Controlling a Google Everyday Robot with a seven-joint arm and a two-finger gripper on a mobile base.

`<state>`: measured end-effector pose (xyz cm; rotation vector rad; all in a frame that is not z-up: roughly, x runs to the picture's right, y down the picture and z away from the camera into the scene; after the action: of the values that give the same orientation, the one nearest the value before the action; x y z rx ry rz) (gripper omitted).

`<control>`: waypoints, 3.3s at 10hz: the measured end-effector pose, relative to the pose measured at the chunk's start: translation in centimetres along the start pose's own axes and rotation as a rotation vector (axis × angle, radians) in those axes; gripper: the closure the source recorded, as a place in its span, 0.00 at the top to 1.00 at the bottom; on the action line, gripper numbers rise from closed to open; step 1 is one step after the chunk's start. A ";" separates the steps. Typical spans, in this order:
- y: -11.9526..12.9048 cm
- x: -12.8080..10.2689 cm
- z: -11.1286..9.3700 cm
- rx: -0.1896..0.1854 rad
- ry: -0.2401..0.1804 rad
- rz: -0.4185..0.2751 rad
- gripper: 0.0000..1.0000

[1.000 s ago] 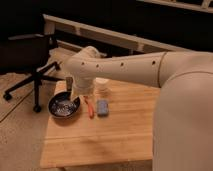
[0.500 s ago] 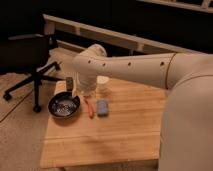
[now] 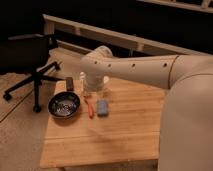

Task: Place the white sponge in the ceramic bowl

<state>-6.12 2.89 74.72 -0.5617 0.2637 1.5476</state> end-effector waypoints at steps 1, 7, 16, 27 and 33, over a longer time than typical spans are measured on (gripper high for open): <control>-1.1 -0.4 0.1 -0.018 -0.017 0.016 0.65; -7.4 -0.8 1.9 -0.067 -0.063 0.076 0.65; -10.3 -1.0 7.7 -0.019 0.067 0.181 0.65; -9.8 0.7 16.5 -0.030 0.311 0.208 0.65; -8.7 -0.1 17.4 -0.052 0.328 0.158 0.27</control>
<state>-0.84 12.08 91.02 -0.8540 0.5286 1.6135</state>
